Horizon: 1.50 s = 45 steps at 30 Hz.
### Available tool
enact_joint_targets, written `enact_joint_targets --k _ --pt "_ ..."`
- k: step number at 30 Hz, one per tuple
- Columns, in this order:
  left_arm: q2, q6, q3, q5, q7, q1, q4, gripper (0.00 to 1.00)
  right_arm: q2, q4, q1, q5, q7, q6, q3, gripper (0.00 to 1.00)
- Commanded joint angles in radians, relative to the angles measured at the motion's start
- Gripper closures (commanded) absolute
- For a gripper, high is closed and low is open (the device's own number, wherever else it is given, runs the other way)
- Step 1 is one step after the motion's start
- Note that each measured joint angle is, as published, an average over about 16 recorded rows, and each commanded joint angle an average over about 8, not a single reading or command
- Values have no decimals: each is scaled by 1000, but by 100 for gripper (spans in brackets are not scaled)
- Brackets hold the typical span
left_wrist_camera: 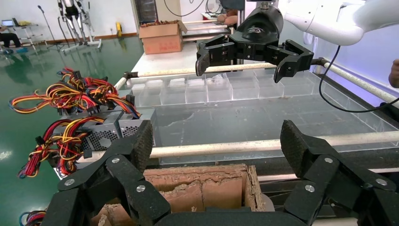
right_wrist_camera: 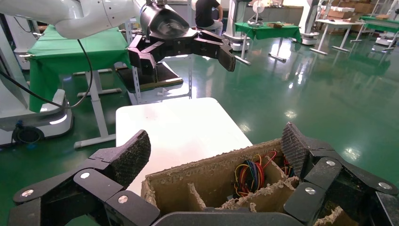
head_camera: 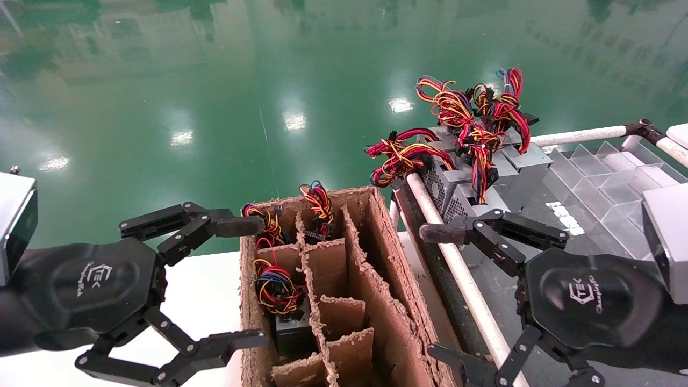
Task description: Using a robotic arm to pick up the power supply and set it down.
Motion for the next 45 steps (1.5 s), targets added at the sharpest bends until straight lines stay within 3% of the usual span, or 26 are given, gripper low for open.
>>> enact_joint_targets --k 1,42,43,45 --pt "0 0 0 0 0 0 0 100 0 0 0 0 0 0 0 0" --pt "0 0 0 0 0 0 0 100 0 0 0 0 0 0 0 0" --pt "0 0 0 0 0 0 0 97 0 0 0 0 0 0 0 0" --pt "0 0 0 0 0 0 0 72 0 0 0 0 0 0 0 0"
